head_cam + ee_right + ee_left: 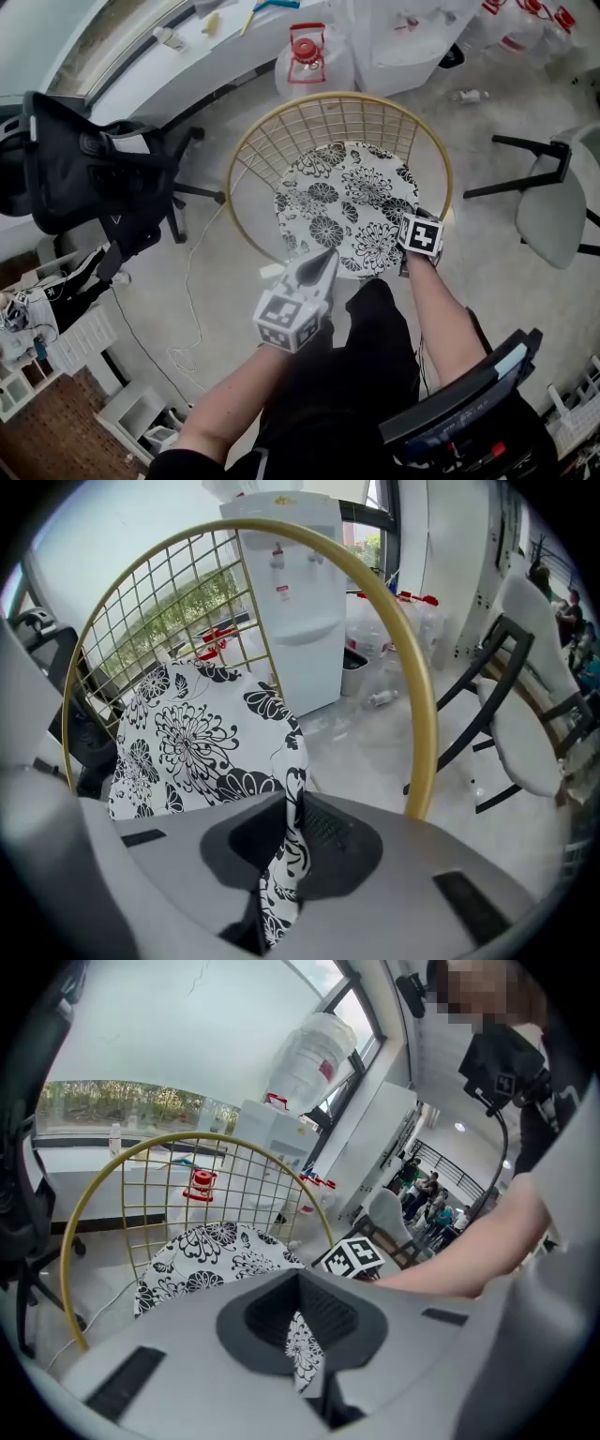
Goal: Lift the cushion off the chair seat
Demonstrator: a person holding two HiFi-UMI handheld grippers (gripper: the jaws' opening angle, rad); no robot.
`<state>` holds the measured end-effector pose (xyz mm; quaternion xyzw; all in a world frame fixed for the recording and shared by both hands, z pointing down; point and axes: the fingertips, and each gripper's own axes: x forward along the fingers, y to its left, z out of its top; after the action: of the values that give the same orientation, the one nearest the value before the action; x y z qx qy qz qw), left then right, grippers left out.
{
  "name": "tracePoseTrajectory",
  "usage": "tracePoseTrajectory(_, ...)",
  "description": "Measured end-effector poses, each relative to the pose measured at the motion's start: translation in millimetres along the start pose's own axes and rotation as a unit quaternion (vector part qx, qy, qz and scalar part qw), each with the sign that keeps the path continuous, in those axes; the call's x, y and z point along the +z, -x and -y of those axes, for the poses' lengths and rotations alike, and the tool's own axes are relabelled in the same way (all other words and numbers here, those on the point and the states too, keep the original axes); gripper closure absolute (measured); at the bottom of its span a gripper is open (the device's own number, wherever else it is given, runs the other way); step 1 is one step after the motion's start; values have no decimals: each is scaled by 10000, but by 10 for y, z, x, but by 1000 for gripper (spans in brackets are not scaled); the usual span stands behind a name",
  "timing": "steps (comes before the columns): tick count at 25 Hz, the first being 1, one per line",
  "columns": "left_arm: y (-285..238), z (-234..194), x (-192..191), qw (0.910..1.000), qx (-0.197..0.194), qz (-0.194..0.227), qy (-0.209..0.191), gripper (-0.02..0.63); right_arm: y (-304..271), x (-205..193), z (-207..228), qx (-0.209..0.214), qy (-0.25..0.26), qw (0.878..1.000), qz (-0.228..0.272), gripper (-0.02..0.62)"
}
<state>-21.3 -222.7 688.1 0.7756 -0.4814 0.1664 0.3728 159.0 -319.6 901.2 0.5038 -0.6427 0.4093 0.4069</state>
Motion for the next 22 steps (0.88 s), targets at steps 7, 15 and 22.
tracePoseTrajectory(7, 218, 142, 152, 9997, -31, 220, -105, 601, 285, 48, -60, 116, -42, 9997, 231, 555)
tracePoseTrajectory(15, 511, 233, 302, 9985, -123, 481, -250, 601, 646, 69, -208, 262, -30, 9985, 488, 560)
tracePoseTrajectory(22, 861, 270, 493, 9954, -187, 793, -514, 601, 990, 110, -435, 440, 46, 9960, 776, 561)
